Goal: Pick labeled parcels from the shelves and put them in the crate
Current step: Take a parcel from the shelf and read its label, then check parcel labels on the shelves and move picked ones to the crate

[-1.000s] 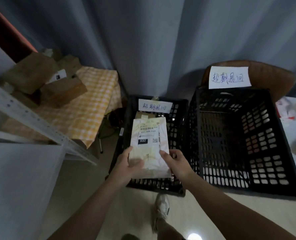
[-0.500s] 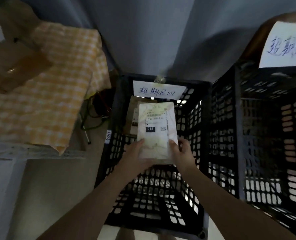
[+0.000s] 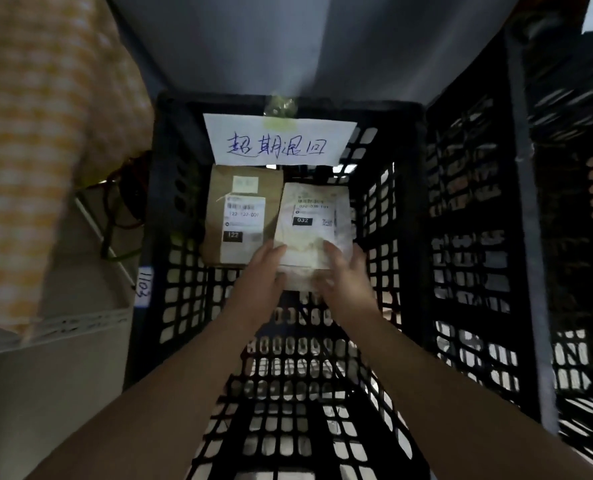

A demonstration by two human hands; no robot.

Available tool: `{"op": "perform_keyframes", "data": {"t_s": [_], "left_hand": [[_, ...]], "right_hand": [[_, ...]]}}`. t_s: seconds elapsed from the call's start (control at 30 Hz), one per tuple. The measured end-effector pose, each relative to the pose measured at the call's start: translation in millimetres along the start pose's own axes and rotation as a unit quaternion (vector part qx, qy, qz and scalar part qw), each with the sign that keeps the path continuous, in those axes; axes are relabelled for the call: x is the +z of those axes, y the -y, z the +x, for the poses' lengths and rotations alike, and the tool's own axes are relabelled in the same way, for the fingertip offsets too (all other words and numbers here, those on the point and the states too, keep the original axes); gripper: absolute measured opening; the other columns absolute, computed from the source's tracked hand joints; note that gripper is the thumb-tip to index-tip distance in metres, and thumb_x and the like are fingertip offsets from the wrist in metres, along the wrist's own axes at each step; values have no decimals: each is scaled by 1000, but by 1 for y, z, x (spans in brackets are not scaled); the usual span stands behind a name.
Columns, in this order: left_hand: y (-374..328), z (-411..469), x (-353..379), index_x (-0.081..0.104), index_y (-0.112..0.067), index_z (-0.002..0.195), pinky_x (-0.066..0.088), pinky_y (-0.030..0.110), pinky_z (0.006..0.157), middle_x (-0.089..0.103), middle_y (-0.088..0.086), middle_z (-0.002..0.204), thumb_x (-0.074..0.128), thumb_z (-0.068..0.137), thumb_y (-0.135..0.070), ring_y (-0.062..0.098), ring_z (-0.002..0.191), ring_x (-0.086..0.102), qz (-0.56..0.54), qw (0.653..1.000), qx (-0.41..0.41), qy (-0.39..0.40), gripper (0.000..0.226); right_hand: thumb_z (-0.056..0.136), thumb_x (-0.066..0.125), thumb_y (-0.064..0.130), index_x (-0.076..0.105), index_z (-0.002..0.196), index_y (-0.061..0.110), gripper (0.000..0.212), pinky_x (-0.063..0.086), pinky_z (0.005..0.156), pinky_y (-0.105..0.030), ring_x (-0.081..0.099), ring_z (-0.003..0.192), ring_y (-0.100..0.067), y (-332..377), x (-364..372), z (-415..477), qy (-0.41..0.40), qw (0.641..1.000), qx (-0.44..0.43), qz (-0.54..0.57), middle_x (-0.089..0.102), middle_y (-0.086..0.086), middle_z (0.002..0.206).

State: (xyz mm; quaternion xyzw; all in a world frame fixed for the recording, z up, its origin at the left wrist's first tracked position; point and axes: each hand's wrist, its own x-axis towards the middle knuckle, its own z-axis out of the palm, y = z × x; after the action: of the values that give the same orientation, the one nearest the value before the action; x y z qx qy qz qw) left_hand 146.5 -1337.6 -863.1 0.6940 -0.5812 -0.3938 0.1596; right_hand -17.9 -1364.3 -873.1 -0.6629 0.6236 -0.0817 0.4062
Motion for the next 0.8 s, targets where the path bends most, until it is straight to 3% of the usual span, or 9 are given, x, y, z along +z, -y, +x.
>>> {"op": "perform_keyframes", "data": {"t_s": [0.03, 0.1, 0.2, 0.27, 0.37, 0.47, 0.63, 0.8], "left_hand": [[4, 6, 1, 40, -10, 141, 27, 31, 112, 29, 6, 152, 48, 96, -8, 21, 136, 32, 32, 999, 13, 9, 46], [15, 15, 2, 44, -13, 139, 29, 34, 109, 35, 4, 149, 49, 94, -10, 24, 133, 33, 140, 989, 46, 15, 45], [34, 24, -2, 43, -18, 135, 34, 40, 105, 36, 8, 147, 57, 86, -12, 28, 130, 34, 279, 959, 52, -3, 51], [45, 26, -3, 39, -21, 137, 31, 42, 106, 30, 11, 150, 61, 83, -9, 31, 132, 31, 297, 954, 37, 4, 59], [51, 25, -1, 40, -20, 137, 36, 43, 100, 34, 10, 147, 66, 78, -3, 33, 127, 36, 310, 949, 52, -7, 67], [49, 24, 0, 41, -20, 137, 38, 44, 97, 34, 9, 147, 65, 77, -5, 32, 127, 36, 318, 946, 56, -27, 67], [43, 23, -2, 19, -24, 147, 21, 43, 112, 10, 7, 157, 56, 87, -9, 31, 142, 12, 306, 951, 7, 36, 72], [27, 25, -20, 33, -21, 141, 33, 40, 107, 32, 9, 146, 56, 87, -15, 27, 132, 30, 294, 954, 16, 48, 58]], "right_hand": [[91, 62, 30, 36, 137, 34, 53, 55, 84, -31, 59, 109, -17, -3, 2, 6, -16, 998, 18, 57, 36, -1, 141], [89, 58, 51, 43, 128, 29, 47, 54, 69, -26, 65, 89, -9, -8, 9, 19, -63, 995, 63, 44, 59, 8, 112], [80, 48, 72, 47, 114, 30, 54, 50, 67, -33, 64, 84, -19, -18, 27, 35, -67, 992, 106, -33, 62, 8, 98], [85, 43, 65, 45, 118, 32, 46, 47, 68, -31, 61, 86, -20, -20, 36, 42, -65, 987, 89, -119, 59, 5, 105], [96, 47, 39, 39, 134, 29, 40, 47, 88, -40, 51, 110, -24, -31, 41, 45, -64, 980, 6, -190, 46, -3, 131], [91, 58, 10, 32, 138, 23, 56, 42, 99, -49, 37, 128, -34, -39, 43, 47, -64, 969, -41, -237, 36, -15, 144], [91, 56, 23, 31, 143, 15, 58, 43, 92, -42, 39, 123, -34, -25, 31, 54, 23, 933, -26, -359, 29, -16, 147], [89, 57, 32, 32, 140, 16, 58, 43, 94, -44, 36, 125, -32, 10, 10, 48, 97, 925, 23, -368, 31, -13, 144]]}}
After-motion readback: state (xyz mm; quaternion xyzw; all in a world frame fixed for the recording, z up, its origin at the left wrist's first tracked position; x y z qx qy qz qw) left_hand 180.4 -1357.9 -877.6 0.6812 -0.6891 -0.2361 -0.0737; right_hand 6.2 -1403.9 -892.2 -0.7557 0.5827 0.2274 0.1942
